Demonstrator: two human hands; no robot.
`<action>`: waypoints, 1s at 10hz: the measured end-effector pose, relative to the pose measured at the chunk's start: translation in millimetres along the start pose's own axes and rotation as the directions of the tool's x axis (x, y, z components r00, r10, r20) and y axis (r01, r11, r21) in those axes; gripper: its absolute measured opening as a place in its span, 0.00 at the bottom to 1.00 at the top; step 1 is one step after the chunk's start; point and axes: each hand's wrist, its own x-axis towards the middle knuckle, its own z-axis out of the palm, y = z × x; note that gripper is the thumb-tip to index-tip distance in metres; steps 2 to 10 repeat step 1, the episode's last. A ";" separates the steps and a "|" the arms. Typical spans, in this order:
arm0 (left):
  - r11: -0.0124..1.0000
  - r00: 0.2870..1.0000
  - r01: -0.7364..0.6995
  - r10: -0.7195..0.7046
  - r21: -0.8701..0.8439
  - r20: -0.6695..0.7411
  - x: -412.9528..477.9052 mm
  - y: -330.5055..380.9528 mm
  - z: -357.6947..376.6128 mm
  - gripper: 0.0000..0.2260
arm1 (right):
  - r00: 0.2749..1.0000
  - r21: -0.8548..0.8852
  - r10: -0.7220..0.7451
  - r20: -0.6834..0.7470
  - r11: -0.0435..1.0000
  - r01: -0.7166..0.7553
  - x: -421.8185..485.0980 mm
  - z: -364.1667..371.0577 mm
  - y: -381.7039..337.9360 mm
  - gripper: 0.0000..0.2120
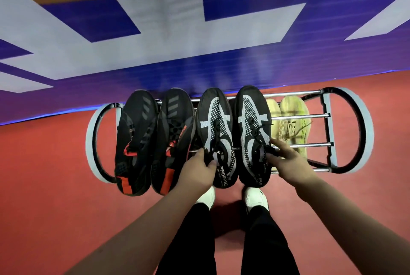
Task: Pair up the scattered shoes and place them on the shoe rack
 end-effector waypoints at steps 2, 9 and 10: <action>0.993 0.988 -0.080 0.090 0.085 -0.128 -22.0 -3.2 -11.1 0.15 | 0.986 -0.131 0.009 -0.164 0.991 -0.031 -16.9 1.1 -3.4 0.13; 0.993 0.988 -0.080 0.090 0.085 -0.128 -22.0 -3.2 -11.1 0.15 | 0.986 -0.131 0.009 -0.164 0.991 -0.031 -16.9 1.1 -3.4 0.13; 0.993 0.988 -0.080 0.090 0.085 -0.128 -22.0 -3.2 -11.1 0.15 | 0.986 -0.131 0.009 -0.164 0.991 -0.031 -16.9 1.1 -3.4 0.13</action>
